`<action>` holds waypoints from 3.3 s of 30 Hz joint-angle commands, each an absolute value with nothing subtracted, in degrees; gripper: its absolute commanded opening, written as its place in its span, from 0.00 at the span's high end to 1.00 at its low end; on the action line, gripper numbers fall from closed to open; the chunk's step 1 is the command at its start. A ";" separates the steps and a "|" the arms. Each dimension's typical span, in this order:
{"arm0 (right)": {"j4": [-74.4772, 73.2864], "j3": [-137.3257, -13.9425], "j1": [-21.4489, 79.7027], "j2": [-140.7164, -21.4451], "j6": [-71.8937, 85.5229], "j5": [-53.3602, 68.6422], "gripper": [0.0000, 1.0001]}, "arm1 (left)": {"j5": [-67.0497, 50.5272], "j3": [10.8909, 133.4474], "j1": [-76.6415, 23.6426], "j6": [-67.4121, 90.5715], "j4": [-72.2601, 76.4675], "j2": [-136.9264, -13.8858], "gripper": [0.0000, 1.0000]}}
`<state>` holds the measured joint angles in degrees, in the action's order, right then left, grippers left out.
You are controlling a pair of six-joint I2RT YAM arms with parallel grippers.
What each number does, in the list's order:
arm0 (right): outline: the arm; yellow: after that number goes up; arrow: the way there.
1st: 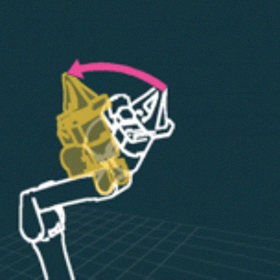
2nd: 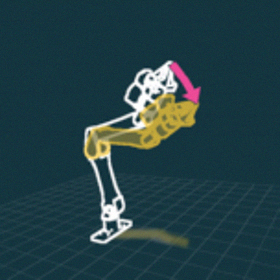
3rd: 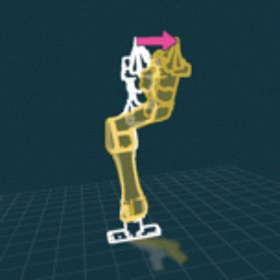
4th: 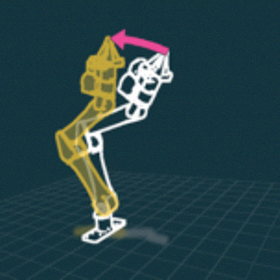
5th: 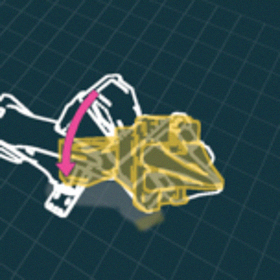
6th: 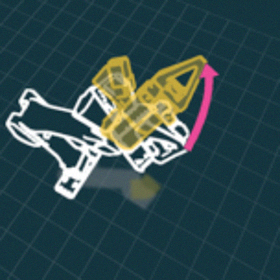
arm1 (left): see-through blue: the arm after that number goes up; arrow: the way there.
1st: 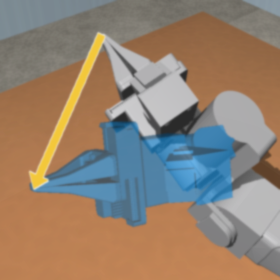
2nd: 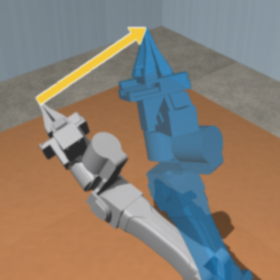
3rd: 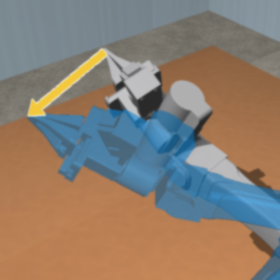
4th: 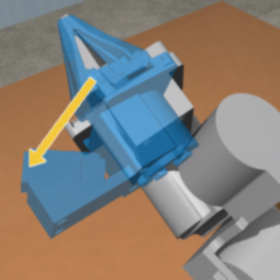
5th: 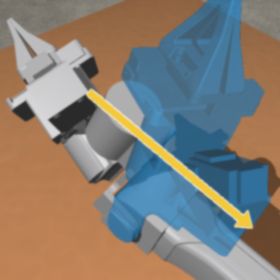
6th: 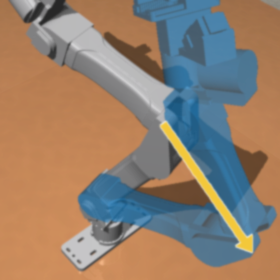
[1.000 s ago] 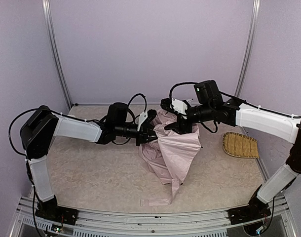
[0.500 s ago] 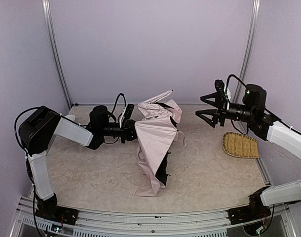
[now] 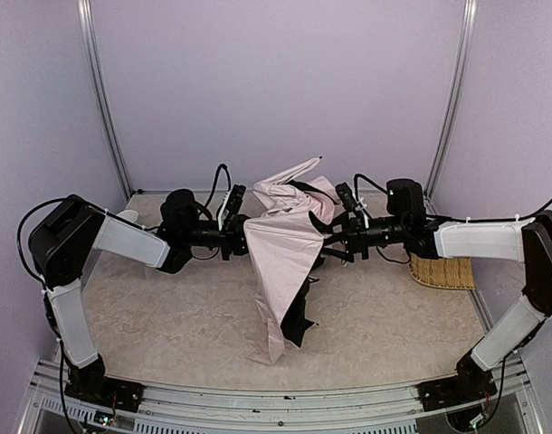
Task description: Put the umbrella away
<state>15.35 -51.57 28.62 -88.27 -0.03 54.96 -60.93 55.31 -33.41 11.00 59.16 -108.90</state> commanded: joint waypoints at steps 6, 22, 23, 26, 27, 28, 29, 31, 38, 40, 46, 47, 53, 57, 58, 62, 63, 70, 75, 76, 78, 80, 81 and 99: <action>21.41 -55.05 31.83 -93.30 1.62 57.81 0.53 | -58.95 55.75 -34.42 9.93 62.32 -105.04 1.00; 18.85 -59.43 30.78 -92.90 1.74 58.43 1.00 | -50.52 55.10 -33.92 6.81 56.70 -101.33 0.65; 20.27 -59.52 30.05 -92.39 2.67 58.95 1.00 | -48.66 55.04 -33.75 5.30 54.40 -100.45 0.51; 27.60 -59.25 26.73 -89.93 7.48 60.99 1.00 | -41.12 54.32 -33.38 -0.25 47.46 -97.09 0.25; 30.16 -59.36 25.50 -89.31 9.26 61.61 1.00 | -38.32 53.94 -33.11 -2.00 45.46 -95.90 0.18; 32.40 -59.64 24.47 -88.76 10.77 62.00 1.00 | -36.11 53.43 -32.73 -3.60 43.49 -94.62 0.13; 33.74 -60.17 23.48 -88.30 11.65 62.08 1.00 | -34.24 52.73 -32.26 -4.25 42.77 -93.33 0.09; 34.63 -62.66 22.15 -87.99 12.33 61.64 1.00 | -31.19 51.05 -31.43 -5.18 41.89 -90.42 0.05; 36.29 -74.40 19.87 -90.24 16.45 62.85 1.00 | -36.30 43.99 -34.34 -9.90 39.32 -83.28 0.18; 37.18 -77.46 19.86 -90.54 17.47 63.94 1.00 | -39.09 42.40 -37.84 -12.14 39.95 -85.28 0.18; 37.11 -83.01 19.91 -90.64 18.28 63.42 1.00 | -38.43 43.58 -42.45 -5.93 55.31 -95.59 0.07; 37.26 -83.56 19.95 -90.74 18.51 63.51 1.00 | -38.22 43.90 -42.62 -5.23 58.04 -97.08 0.06; 36.01 -85.69 20.21 -90.68 18.34 63.23 1.00 | -47.44 48.60 -44.65 -2.32 61.46 -103.82 0.07; 35.07 -86.50 20.26 -90.64 17.64 62.57 1.00 | -49.88 49.11 -47.71 -1.36 64.47 -107.10 0.08; 35.07 -86.67 20.30 -90.65 17.61 62.73 1.00 | -48.81 49.56 -48.09 -0.92 65.16 -108.13 0.07; 34.57 -87.53 20.39 -90.88 17.26 63.67 1.00 | -48.21 52.76 -48.16 1.01 66.41 -111.01 0.18; 34.34 -87.71 20.39 -91.03 17.22 63.78 1.00 | -49.09 53.45 -48.23 1.60 66.52 -111.47 0.25; 31.41 -88.33 20.27 -90.25 14.71 63.24 1.00 | -53.01 52.70 -48.54 2.20 66.04 -110.94 0.93; 26.40 -89.36 17.55 -88.50 11.30 60.99 1.00 | -51.36 45.91 -46.37 -0.74 62.10 -103.94 1.00; 25.95 -89.46 16.43 -88.02 11.06 59.71 1.00 | -50.28 44.40 -45.98 -3.16 59.89 -102.24 1.00; 24.60 -90.26 14.75 -87.19 11.50 58.80 1.00 | -46.32 43.13 -45.79 -12.25 48.87 -99.31 1.00; 21.77 -92.23 15.05 -87.32 10.41 64.00 1.00 | -40.49 43.77 -45.12 -18.87 40.97 -98.75 1.00; 20.43 -92.47 15.92 -87.25 9.21 68.69 1.00 | -39.60 44.65 -44.06 -20.57 38.53 -99.00 1.00; -7.54 -70.46 38.83 -77.87 -17.78 72.37 1.00 | -42.29 92.70 -28.97 -26.92 20.68 -125.29 1.00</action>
<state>-7.20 -78.22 36.58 -78.41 -19.53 71.53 -43.16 86.91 -32.67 -27.49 21.78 -123.61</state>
